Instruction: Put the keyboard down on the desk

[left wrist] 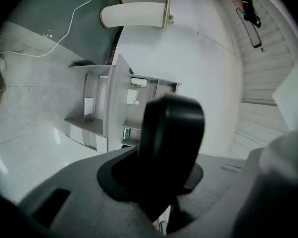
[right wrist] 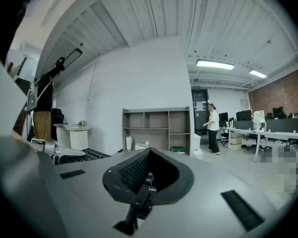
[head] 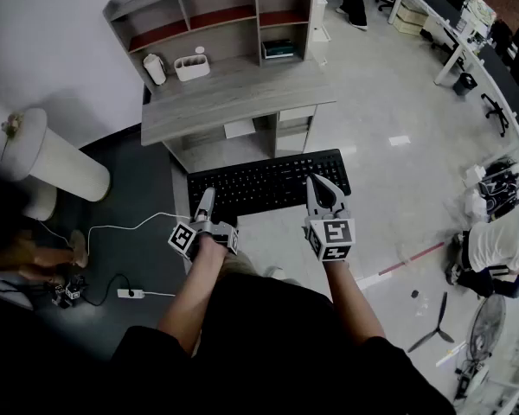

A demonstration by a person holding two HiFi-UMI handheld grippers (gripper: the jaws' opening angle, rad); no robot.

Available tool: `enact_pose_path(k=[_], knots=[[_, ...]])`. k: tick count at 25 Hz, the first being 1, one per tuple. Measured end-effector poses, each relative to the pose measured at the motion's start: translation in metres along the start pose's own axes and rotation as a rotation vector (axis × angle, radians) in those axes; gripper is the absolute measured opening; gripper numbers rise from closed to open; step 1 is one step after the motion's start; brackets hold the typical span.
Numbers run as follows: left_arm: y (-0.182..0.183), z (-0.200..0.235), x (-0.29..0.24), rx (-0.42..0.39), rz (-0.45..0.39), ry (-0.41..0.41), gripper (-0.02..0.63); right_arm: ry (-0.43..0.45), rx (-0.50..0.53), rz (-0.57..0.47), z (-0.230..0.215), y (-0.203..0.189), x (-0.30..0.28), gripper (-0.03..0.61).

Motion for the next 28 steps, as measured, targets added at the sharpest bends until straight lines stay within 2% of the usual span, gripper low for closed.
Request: enact_pose_path(k=[6,16,22,28], knots=[[-0.001,-0.001,-0.003,0.004,0.008,-0.025,0.107,-0.009,0.033,-0.030,0.001,0.001,0.011,0.014],[0.013,0.021,-0.040,0.037,0.019,-0.003,0.107,0.003,-0.015,-0.004,0.004,-0.010,-0.017,0.014],[0.030,0.034,-0.092,0.036,0.035,0.022,0.107,-0.009,-0.014,0.046,-0.005,-0.014,-0.068,0.014],[0.061,0.060,-0.160,0.045,0.017,0.071,0.107,-0.018,-0.022,0.090,-0.021,-0.013,-0.159,0.014]])
Point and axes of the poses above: the fingertips, and each gripper's own axes: x backward along the fingers, z to its left, y out of its top, the point moved 8 cm from there along x, backward along the fingers, and after that the axes turned 5 degrees about -y, right-handed, at the moved point
